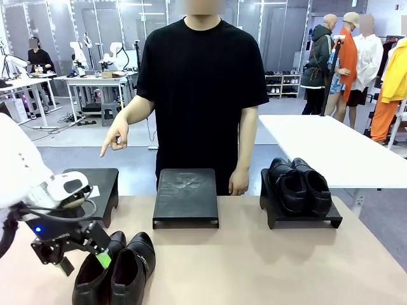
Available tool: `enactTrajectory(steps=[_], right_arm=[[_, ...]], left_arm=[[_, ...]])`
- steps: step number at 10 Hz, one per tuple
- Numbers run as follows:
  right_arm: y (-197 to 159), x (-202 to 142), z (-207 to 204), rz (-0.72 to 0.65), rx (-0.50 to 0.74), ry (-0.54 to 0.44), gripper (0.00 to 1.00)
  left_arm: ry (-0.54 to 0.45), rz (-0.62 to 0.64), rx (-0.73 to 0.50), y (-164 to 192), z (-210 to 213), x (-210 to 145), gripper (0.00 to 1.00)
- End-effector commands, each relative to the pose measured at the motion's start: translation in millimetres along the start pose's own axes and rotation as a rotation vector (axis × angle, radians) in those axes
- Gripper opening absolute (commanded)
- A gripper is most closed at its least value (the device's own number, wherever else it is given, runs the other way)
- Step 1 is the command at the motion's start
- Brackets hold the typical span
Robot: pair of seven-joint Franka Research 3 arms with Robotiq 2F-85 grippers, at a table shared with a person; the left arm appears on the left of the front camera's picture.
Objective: Place the shoes on the stand as instructed by the person.
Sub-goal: Pick up another pair of Shoes and place it on the Shoes Stand indicated by the person.
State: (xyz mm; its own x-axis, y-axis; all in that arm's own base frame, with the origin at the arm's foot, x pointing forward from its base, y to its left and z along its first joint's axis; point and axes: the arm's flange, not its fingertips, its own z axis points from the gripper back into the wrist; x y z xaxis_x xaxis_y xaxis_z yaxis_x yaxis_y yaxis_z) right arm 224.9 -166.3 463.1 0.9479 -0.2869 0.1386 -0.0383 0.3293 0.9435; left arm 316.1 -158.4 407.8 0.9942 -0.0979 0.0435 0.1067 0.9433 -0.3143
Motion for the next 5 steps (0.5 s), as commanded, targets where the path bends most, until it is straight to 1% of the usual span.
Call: enactTrajectory(steps=[1,4,5], right_arm=[[-0.6,-1.1,1.3,0.023,0.005,-0.001,1.00],[-0.6,-1.1,1.3,0.023,0.005,-0.001,1.00],[-0.6,-1.1,1.3,0.023,0.005,-0.001,1.00]], left_arm=[[-0.072,0.005,0.052,6.4,-32.1,-25.9,1.00],[-0.073,-0.049,0.044,-7.4,-34.2,-17.5,1.00],[-0.044,-0.022,0.053,-13.9,-21.9,4.7,1.00]])
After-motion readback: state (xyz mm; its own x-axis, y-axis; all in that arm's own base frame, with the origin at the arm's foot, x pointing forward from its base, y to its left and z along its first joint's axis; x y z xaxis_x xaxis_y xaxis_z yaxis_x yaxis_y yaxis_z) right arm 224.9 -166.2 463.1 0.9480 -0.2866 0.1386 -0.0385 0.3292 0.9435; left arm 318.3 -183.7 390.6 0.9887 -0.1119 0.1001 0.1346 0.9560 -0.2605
